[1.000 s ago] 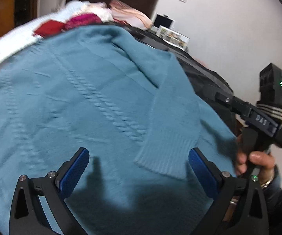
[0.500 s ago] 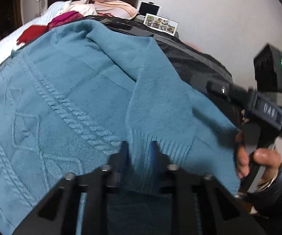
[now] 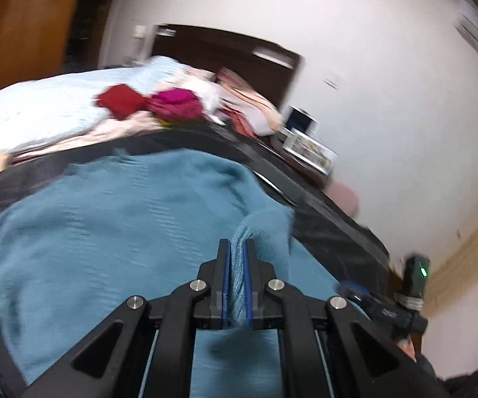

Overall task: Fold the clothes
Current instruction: 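Carry the sleeve across the sweater body with the left gripper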

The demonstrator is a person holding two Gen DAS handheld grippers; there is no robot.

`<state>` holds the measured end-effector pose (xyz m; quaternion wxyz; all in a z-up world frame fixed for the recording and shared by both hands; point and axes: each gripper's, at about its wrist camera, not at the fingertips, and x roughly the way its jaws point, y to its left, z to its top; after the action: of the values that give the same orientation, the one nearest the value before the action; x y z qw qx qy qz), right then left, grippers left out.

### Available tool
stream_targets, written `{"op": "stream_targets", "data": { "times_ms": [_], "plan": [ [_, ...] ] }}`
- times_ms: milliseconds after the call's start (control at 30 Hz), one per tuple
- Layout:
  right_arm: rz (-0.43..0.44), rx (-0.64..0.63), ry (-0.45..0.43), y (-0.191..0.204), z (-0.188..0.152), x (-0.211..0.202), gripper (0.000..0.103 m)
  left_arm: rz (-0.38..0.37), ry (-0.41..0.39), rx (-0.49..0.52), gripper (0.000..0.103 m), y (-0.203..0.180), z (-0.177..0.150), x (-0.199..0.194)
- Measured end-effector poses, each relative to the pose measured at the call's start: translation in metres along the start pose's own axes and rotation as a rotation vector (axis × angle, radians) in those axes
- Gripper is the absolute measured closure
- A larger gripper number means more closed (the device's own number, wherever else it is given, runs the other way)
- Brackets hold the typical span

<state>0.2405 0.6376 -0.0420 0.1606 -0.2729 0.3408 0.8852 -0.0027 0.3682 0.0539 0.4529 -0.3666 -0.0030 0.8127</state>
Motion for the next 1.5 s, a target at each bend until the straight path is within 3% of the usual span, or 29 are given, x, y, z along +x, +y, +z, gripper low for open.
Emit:
{"op": "stream_targets", "data": {
  "times_ms": [167,300,500,600,700,867,967,1100,1233,1400,1500],
  "plan": [
    [-0.032,-0.04,0.02,0.008,0.0,0.004,0.008,0.092,-0.027,-0.219,0.095,0.08,-0.009,-0.02],
    [-0.076,-0.099,0.052,0.018,0.0,0.01,0.008,0.114,0.007,-0.345,0.095,0.123,-0.03,-0.013],
    [-0.179,-0.3,0.176,0.042,0.023,0.012,0.008,0.103,0.057,-0.387,0.095,0.145,-0.042,0.001],
    [-0.216,-0.379,0.158,0.063,0.06,0.006,0.008,0.068,0.046,-0.396,0.095,0.149,-0.039,-0.003],
    [-0.306,-0.479,0.126,0.085,0.098,0.02,0.008,0.038,0.02,-0.396,0.095,0.149,-0.031,-0.008],
    [-0.358,-0.556,0.139,0.108,0.136,0.082,0.008,0.037,-0.057,-0.425,0.095,0.154,-0.018,-0.022],
    [-0.435,-0.628,0.224,0.113,0.142,0.15,0.008,0.072,-0.091,-0.442,0.095,0.161,-0.017,-0.028],
    [-0.47,-0.69,0.247,0.122,0.145,0.207,0.008,0.106,-0.106,-0.476,0.095,0.174,-0.022,-0.027],
    [-0.442,-0.681,0.264,0.141,0.161,0.249,0.008,0.12,-0.066,-0.525,0.095,0.19,-0.03,-0.013],
    [-0.42,-0.543,0.241,0.147,0.195,0.288,0.008,0.148,-0.044,-0.588,0.095,0.207,-0.04,-0.004],
    [-0.464,-0.528,0.246,0.146,0.202,0.307,0.008,0.185,-0.048,-0.626,0.095,0.215,-0.046,-0.003]
  ]
}}
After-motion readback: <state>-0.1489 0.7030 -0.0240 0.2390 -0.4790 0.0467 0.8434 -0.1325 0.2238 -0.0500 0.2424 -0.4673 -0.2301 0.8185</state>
